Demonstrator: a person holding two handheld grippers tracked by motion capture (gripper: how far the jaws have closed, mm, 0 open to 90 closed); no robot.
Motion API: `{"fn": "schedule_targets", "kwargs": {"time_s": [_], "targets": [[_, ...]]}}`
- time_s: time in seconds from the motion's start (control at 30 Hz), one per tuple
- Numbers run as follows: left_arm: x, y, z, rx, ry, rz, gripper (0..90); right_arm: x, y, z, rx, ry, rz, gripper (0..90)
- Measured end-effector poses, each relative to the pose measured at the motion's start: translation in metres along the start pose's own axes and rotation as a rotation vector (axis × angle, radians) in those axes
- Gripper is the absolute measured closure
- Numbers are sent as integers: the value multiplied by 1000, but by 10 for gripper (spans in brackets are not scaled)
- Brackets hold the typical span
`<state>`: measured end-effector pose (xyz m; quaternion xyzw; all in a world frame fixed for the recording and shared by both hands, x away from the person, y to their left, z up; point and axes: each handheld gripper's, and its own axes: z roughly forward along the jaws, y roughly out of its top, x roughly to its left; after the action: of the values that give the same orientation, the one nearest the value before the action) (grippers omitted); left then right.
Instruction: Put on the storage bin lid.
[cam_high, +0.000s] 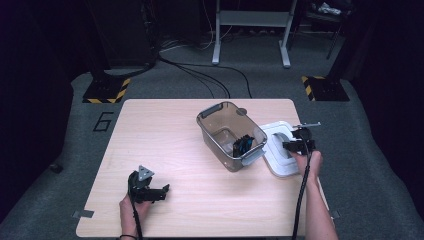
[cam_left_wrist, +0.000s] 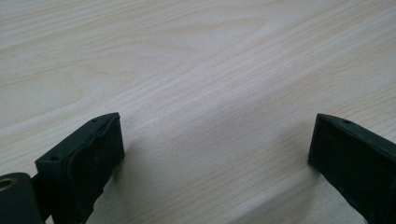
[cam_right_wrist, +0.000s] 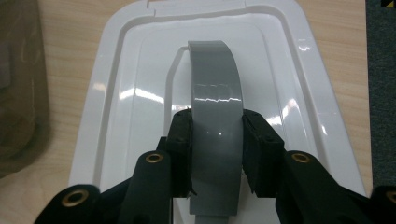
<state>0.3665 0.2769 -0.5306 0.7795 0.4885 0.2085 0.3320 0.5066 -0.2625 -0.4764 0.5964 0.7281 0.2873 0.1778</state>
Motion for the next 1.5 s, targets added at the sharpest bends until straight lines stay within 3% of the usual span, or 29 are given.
{"fn": "schedule_targets", "kwargs": {"time_s": [0.1,0.37,0.93,1.5], "targets": [[0,0,0,0,0,0,33,-2,1,-6,7,19,19,664],[0,0,0,-1,0,1,34,-5,5,-24,3,28,5,664],[0,0,0,0,-1,3,33,-8,15,-52,-5,23,4,664],[0,0,0,0,0,4,33,-5,35,-81,-38,-1,-38,664]]}}
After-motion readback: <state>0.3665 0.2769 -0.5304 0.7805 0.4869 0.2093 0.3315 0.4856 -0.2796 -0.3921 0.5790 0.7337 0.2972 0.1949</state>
